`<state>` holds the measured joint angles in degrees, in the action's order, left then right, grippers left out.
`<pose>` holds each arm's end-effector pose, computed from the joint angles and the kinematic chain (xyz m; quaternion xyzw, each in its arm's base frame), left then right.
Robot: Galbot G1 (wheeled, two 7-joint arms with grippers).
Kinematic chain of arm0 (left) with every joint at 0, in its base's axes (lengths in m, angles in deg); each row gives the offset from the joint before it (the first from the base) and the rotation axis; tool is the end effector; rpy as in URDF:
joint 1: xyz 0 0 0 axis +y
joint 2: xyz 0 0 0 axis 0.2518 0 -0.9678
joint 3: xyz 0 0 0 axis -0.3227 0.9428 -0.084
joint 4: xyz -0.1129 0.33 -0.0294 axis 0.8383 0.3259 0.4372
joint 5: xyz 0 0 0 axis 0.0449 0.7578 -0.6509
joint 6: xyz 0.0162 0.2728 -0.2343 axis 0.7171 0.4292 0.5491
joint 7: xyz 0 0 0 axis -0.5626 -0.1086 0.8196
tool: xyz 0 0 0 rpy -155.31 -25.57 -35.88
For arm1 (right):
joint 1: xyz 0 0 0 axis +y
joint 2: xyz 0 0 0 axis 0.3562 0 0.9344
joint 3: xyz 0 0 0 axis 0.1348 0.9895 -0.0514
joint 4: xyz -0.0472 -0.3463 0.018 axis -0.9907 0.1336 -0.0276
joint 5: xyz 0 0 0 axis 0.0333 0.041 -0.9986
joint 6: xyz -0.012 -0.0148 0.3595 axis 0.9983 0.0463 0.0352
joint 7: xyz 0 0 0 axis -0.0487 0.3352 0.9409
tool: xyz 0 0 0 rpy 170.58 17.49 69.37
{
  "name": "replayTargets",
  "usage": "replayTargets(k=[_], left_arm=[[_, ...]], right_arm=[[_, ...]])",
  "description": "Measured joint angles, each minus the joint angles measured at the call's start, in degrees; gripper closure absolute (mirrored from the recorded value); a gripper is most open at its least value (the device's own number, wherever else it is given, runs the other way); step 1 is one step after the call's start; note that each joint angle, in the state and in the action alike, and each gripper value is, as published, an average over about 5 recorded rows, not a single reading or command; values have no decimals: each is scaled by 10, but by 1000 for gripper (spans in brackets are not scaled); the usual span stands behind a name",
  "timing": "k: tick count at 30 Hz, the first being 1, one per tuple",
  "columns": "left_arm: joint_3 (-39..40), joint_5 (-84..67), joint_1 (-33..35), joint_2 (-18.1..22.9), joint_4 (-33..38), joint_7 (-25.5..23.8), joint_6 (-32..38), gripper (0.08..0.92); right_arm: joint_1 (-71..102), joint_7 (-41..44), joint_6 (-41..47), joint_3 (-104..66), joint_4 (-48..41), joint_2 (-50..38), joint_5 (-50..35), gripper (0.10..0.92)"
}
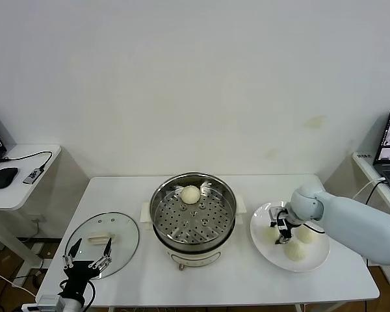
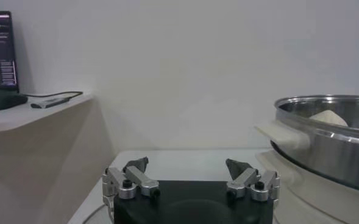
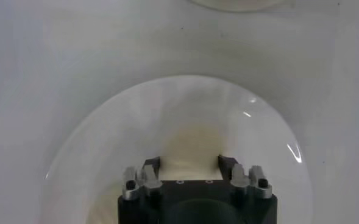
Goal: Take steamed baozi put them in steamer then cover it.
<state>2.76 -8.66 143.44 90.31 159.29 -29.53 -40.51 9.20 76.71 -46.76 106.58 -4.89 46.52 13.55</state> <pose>0.1479 0.1082 -0.3148 0.0138 -0.9962 -0.0140 0.0851 0.4794 -0.1081 -0.2371 0.4892 -0.5370 0.5502 0.4118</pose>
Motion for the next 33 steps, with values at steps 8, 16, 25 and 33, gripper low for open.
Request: replayTargets(k=[8,16,25,33], left_arm=[[1,0,-3,-4,2,0,0,177],[6,-2,-7,-8,9,0,0,177],[6,-4,-7,-14,11,0,0,177],[9,-3,-10,-12,11,-1,0,177]], right_arm=[[-61,10,13,21,32,-31,-32,457],[-202,6,38,98,85,-47,-103,454],[-365,-20,84,188,137,-9,-216,443],[-417,-64,133,218,146,80,-320,440]])
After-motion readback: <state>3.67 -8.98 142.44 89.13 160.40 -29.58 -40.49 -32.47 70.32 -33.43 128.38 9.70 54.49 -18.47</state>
